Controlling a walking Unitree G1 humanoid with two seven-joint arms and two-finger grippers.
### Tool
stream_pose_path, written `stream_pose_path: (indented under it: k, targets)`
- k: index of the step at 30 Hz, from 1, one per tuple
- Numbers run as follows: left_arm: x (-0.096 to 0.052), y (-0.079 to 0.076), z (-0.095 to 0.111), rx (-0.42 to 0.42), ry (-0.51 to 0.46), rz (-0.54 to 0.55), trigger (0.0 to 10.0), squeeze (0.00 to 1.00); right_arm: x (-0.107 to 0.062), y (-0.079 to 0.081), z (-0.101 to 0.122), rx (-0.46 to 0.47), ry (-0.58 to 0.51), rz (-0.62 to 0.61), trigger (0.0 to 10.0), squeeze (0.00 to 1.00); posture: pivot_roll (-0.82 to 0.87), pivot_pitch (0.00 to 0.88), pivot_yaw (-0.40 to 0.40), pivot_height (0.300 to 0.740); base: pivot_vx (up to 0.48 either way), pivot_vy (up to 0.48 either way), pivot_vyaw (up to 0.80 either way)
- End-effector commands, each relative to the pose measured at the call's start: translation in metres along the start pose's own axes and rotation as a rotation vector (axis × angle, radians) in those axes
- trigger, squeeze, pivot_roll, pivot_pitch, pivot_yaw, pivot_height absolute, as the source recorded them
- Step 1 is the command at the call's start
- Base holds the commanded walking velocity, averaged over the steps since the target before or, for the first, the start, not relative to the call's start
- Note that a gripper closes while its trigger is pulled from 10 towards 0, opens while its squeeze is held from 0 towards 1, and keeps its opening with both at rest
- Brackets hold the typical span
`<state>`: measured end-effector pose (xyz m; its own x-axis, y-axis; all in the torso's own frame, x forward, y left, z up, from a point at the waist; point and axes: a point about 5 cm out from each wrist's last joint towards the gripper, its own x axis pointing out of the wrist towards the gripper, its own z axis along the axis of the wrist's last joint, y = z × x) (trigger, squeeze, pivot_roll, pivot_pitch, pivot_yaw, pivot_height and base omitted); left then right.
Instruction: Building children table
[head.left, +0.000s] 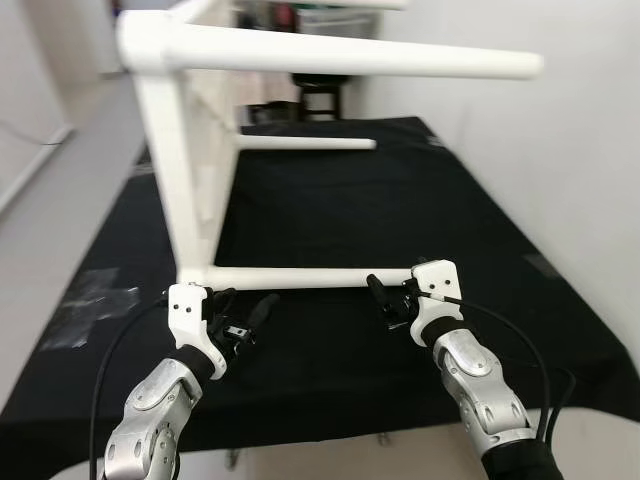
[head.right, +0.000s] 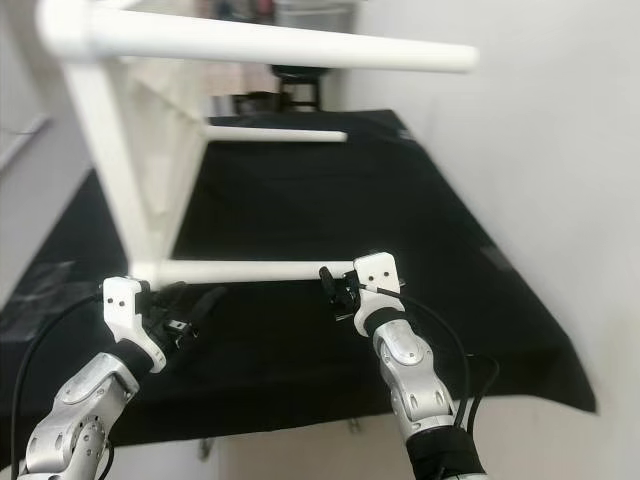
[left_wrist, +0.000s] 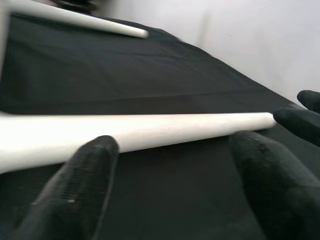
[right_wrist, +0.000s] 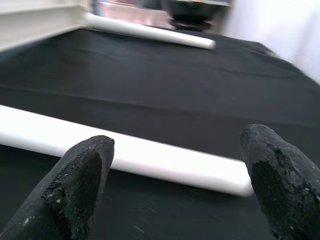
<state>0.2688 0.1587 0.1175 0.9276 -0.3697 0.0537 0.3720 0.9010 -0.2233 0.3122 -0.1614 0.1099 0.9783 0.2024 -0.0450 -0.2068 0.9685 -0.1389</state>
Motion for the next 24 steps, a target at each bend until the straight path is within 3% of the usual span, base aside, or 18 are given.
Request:
stream_pose_path:
  k: [1, 6, 24]
  targets:
    - [0.0014, 0.0006, 0.001, 0.004, -0.01, 0.0, 0.0, 0.0, 0.0011, -0.0007, 0.0002, 0.005, -0.005, -0.011, 10.0, 0.0, -0.05, 0.001, -0.027, 0.74, 0.0, 0.0, -0.8]
    - [0.0015, 0.0004, 0.0017, 0.009, -0.019, -0.002, 0.0, 0.0, 0.0019, -0.0009, 0.0, 0.01, -0.009, -0.023, 10.0, 0.0, -0.05, 0.0, -0.023, 0.74, 0.0, 0.0, -0.73]
    - [0.0029, 0.0021, 0.0035, 0.057, -0.026, 0.032, 0.0, 0.0, 0.0031, -0.0014, 0.0012, 0.021, -0.02, -0.025, 10.0, 0.0, -0.05, 0.0, -0.019, 0.74, 0.0, 0.0, 0.0]
